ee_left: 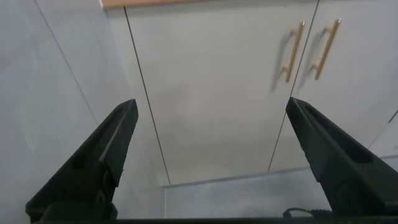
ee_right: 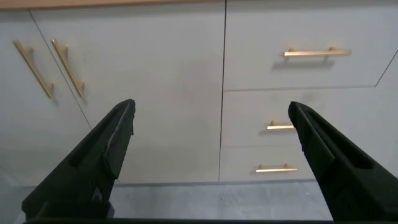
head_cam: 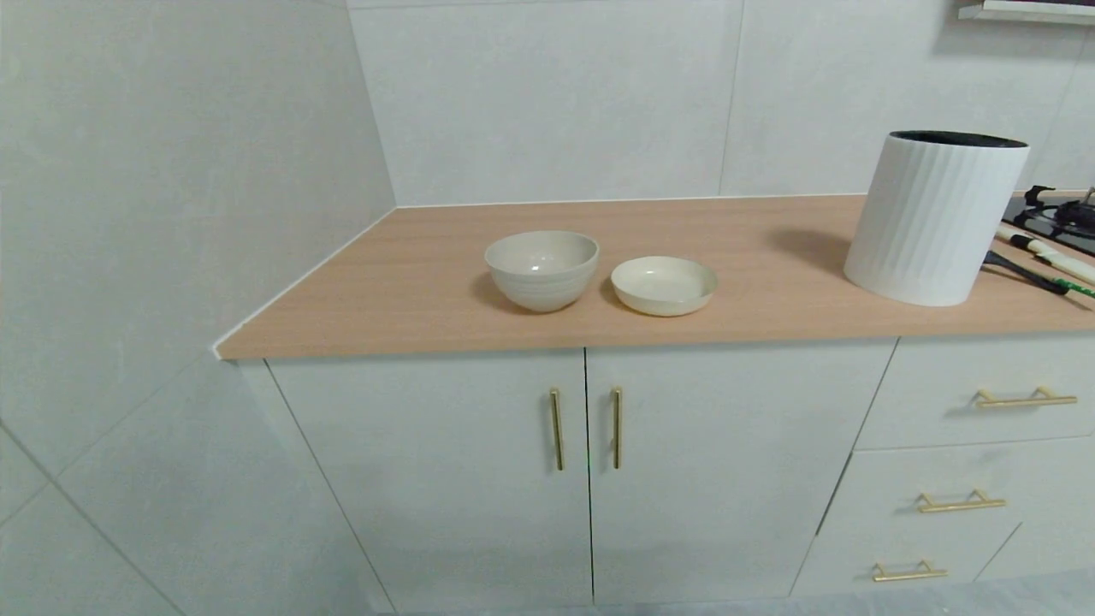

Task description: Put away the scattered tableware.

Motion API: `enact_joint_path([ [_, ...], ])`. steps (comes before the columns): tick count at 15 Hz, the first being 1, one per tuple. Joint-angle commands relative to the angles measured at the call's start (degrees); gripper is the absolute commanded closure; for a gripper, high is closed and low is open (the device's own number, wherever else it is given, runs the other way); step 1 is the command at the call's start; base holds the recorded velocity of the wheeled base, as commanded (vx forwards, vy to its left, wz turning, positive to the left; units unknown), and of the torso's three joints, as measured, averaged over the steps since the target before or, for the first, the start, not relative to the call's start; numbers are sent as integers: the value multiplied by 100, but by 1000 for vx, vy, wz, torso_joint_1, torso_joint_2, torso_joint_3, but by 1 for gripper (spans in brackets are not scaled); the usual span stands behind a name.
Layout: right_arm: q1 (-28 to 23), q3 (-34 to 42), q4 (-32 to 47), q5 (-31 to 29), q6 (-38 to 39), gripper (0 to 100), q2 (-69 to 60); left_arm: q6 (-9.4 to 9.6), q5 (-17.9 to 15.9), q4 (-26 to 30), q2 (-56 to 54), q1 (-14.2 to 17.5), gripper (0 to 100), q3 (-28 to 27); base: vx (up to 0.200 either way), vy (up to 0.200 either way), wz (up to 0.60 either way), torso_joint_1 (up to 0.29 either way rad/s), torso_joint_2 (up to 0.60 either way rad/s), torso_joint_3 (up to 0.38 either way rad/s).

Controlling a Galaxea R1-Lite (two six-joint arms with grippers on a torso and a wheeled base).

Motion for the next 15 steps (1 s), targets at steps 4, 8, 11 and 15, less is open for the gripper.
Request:
enact_joint_path([
  [4, 0, 0, -1, 4, -1, 0, -1, 2, -2, 1, 0, 1, 0, 1, 0, 0, 0, -176, 470, 295],
  [8, 0, 0, -1, 4, -1, 0, -1, 2, 7, 1, 0, 1, 0, 1, 0, 0, 0, -140, 448, 315],
  [11, 0, 0, -1, 4, -1, 0, -1, 2, 7, 1, 0, 1, 0, 1, 0, 0, 0, -77, 305, 227],
  [15, 0, 0, -1, 4, -1, 0, -1, 2, 7, 1, 0, 1, 0, 1, 50, 0, 0, -11, 42, 25],
])
